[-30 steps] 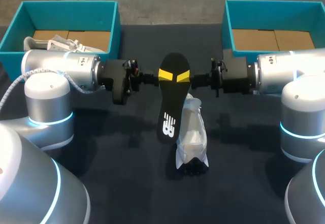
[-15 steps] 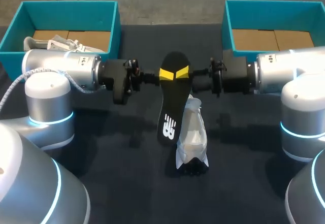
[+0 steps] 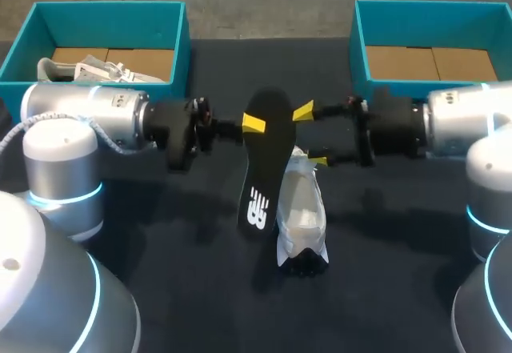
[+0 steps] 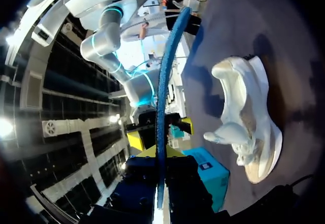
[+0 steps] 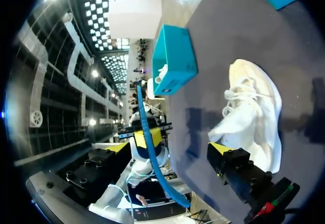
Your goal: Take the shoe out of the shoebox, open the shoe tongue, remove and reinsert the insole, then place the shoe into the shoebox
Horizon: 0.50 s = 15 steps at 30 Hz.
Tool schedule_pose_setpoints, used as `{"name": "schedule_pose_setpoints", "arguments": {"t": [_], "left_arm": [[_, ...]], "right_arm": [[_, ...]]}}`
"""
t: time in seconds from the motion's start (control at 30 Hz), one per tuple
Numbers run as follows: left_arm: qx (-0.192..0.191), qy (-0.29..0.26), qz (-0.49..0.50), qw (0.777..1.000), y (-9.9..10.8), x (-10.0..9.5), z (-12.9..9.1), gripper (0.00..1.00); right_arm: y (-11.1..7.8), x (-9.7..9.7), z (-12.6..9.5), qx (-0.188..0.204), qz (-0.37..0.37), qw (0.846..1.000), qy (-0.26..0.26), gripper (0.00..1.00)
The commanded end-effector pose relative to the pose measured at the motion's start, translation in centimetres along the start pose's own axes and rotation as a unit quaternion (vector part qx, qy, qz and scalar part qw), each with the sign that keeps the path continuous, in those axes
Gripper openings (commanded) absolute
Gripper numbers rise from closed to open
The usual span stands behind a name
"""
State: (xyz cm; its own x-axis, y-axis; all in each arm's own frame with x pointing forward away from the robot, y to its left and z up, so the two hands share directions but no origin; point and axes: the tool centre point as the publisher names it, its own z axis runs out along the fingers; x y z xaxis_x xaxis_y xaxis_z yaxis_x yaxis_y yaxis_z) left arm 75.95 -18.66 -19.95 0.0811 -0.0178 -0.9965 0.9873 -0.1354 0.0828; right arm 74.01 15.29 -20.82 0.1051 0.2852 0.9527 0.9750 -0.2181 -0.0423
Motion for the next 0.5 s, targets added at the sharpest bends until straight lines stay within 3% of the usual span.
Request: {"name": "schedule_pose_setpoints", "arguments": {"t": [0.03,0.37,0.5], "left_arm": [[-0.009,0.008,-0.001,1.000,-2.2,-0.8,-0.7,0.00],[0.000,0.009,-0.056,0.998,-5.9,-1.6,-1.4,0.00],[0.012,0.020,-0.083,0.996,-8.3,-0.8,-0.9,0.00]], "right_arm": [[-1.8,-0.6,-3.3,-0.015,0.007,1.000,-0.010,1.00],[-4.2,-2.1,-5.9,-0.023,0.042,0.998,-0.051,1.00],[-5.9,-2.6,-7.2,-0.029,0.053,0.995,-0.074,1.00]]}}
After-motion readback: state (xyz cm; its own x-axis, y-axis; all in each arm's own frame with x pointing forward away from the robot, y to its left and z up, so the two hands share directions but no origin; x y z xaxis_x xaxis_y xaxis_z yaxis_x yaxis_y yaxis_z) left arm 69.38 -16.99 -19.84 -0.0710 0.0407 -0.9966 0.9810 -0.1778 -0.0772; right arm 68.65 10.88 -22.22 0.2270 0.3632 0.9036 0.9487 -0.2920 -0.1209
